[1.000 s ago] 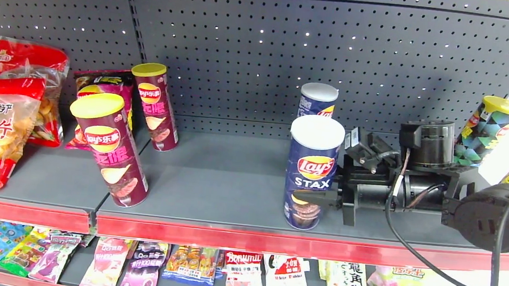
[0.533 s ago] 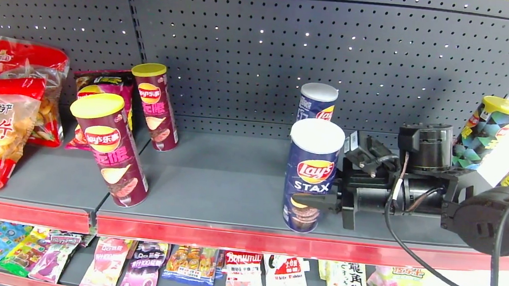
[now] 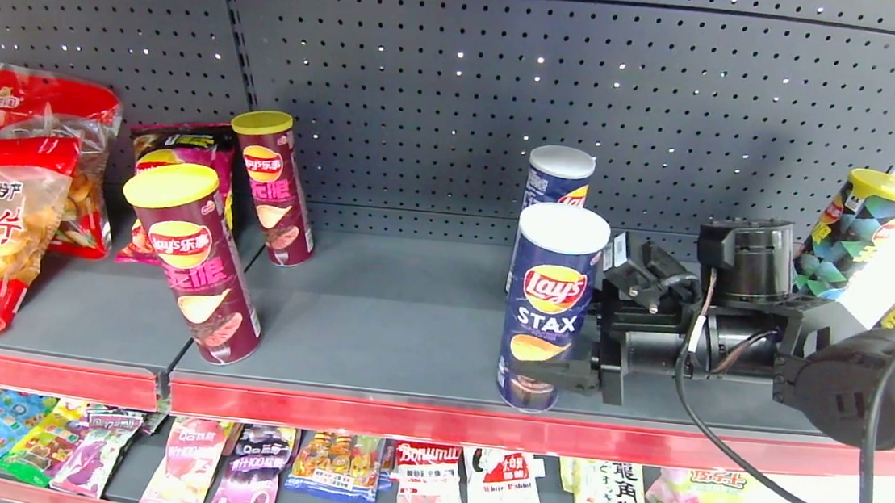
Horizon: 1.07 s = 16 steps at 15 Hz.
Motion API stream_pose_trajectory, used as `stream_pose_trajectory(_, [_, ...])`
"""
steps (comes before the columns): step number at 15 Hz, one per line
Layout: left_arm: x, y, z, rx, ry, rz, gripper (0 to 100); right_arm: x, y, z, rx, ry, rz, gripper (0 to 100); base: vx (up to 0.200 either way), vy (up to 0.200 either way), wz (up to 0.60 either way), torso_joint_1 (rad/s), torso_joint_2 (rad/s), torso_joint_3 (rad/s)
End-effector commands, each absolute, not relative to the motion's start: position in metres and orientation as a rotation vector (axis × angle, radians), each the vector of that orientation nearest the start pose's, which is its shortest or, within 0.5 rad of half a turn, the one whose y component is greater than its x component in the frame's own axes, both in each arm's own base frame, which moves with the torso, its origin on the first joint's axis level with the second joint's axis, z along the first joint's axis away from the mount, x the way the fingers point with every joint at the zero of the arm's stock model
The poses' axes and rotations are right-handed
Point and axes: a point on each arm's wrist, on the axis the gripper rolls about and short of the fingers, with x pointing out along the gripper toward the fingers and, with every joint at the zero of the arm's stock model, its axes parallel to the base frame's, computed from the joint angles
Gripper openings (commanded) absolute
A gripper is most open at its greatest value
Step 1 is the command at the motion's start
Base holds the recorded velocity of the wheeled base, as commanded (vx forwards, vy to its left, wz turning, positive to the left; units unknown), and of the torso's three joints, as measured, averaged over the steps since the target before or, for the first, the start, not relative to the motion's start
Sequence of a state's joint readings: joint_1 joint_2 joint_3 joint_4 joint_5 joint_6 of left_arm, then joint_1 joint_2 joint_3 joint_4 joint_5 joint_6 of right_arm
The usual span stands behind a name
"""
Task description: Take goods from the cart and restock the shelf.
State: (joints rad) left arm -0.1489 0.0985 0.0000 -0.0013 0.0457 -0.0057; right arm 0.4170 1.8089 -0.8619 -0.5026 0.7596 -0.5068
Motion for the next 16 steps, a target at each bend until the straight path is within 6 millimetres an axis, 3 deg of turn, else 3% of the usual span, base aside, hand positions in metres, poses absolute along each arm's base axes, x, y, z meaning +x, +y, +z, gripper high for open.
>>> stream_pose_trajectory(1, [-0.015, 0.003, 0.078, 0.003, 0.098, -0.102, 100, 0.286, 0.143, 0.154, -0.361, 0.154, 1.241, 100, 0.000, 0.000, 0.00, 0.000, 0.00, 0.000])
stream_pose_trajectory(12, [-0.015, 0.003, 0.078, 0.003, 0.098, -0.102, 100, 0.272, 0.118, 0.154, -0.363, 0.188, 1.154, 100, 0.000, 0.000, 0.00, 0.000, 0.00, 0.000])
stream_pose_trajectory(16, [-0.015, 0.003, 0.078, 0.003, 0.098, -0.102, 100, 0.251, 0.102, 0.150, -0.356, 0.223, 1.116, 100, 0.000, 0.000, 0.00, 0.000, 0.00, 0.000])
